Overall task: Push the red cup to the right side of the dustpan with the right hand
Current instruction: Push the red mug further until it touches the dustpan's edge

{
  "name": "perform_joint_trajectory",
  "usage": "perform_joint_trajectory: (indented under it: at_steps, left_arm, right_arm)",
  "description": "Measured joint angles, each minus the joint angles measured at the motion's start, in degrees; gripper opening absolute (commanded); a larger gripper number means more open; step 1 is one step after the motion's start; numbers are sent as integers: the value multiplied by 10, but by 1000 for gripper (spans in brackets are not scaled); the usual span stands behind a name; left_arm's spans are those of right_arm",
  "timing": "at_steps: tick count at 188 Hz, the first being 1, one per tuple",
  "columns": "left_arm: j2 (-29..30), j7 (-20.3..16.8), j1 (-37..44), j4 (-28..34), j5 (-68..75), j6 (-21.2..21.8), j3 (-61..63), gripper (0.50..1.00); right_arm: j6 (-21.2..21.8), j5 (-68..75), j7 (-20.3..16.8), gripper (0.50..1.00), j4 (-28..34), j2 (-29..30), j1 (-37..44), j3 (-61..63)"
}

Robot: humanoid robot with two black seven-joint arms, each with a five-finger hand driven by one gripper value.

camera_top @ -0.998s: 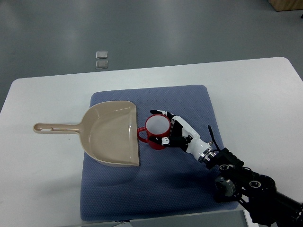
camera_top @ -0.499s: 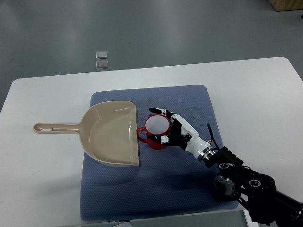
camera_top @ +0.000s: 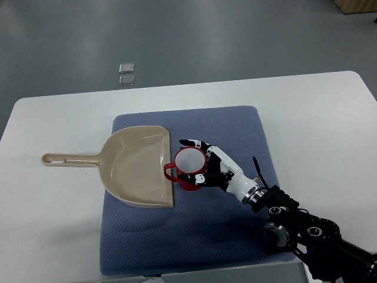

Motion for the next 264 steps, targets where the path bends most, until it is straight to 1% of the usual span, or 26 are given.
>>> perform_joint_trajectory:
  at_steps: [166, 226, 264]
  left_arm:
    - [0, 0, 0, 0, 0, 0, 0, 1000]
    - [0, 0, 0, 0, 0, 0, 0, 1000]
    - [0, 0, 0, 0, 0, 0, 0, 1000]
  right_arm:
    - [2, -8, 0, 924, 9, 0, 2, -21]
    - [7, -8, 0, 924, 30, 0, 3, -21]
    - [8, -7, 0, 924, 33, 0, 3, -17]
